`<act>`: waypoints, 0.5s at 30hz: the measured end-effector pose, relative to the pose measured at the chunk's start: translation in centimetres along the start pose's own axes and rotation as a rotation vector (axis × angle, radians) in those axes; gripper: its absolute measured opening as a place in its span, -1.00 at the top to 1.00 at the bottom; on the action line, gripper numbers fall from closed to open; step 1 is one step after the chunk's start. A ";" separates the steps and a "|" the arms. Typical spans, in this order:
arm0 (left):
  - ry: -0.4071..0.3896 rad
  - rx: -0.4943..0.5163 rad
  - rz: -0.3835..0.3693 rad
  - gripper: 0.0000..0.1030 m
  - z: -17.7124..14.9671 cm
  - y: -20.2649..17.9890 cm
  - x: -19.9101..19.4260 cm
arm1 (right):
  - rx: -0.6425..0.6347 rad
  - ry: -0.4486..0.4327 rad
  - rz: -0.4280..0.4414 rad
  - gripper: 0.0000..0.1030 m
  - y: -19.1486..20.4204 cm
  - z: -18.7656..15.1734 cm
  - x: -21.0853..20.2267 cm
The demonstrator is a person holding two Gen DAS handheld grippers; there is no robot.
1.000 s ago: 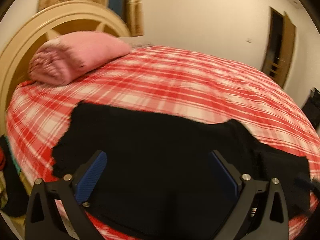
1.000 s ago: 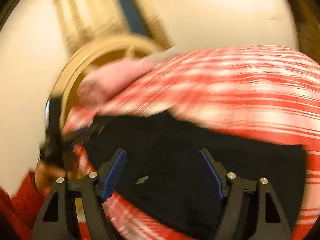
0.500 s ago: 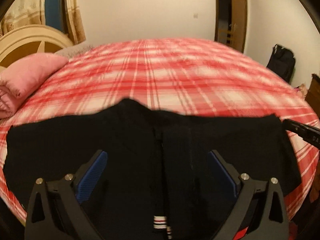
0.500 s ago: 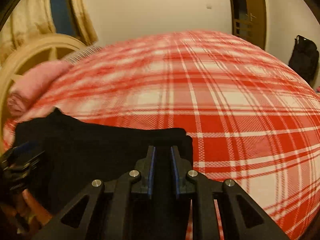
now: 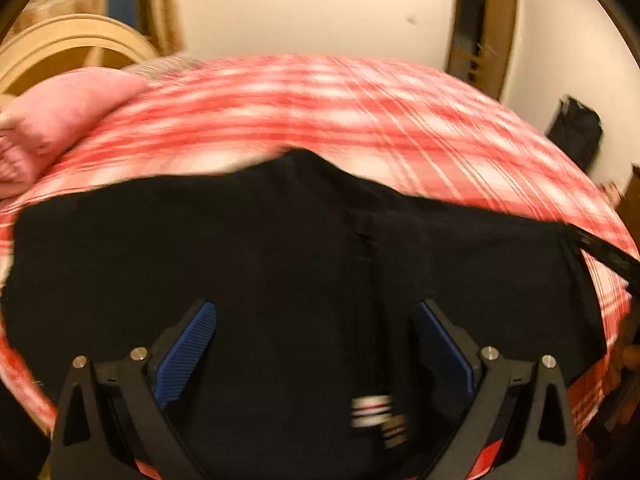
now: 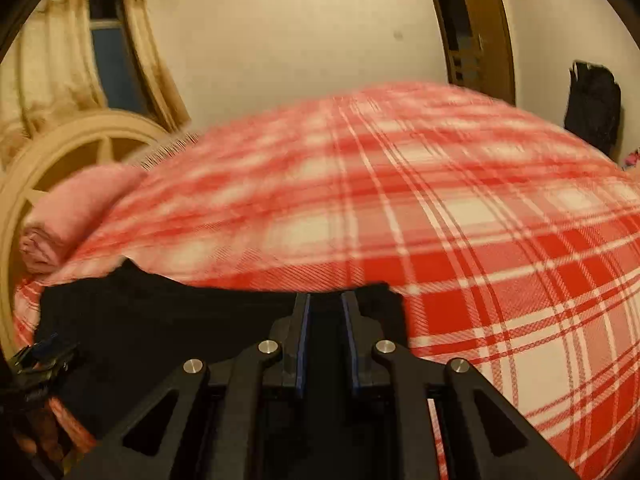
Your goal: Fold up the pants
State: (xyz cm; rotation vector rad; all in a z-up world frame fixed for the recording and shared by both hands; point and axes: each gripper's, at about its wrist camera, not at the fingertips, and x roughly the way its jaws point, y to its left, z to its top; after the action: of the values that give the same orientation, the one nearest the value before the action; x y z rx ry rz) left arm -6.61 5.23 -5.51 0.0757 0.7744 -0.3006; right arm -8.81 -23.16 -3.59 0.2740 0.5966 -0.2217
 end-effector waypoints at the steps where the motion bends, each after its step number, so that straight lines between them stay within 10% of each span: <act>1: -0.024 -0.024 0.028 -0.97 -0.1 1.4 -0.7 | -0.020 -0.023 0.006 0.57 0.9 0.0 -0.8; 8: -0.169 -0.539 0.356 -0.99 -3.7 18.0 -5.2 | -0.116 0.003 0.122 0.52 6.4 -0.7 -1.6; 15: -0.123 -0.869 0.315 -0.96 -7.6 25.7 -4.0 | -0.158 0.046 0.156 0.52 9.0 -1.5 -1.6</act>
State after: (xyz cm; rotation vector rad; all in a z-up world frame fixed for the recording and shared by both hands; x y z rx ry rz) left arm -6.85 32.07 -9.24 -0.6292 0.7036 0.3421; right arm -8.34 -14.05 -2.14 0.1726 0.6318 -0.0172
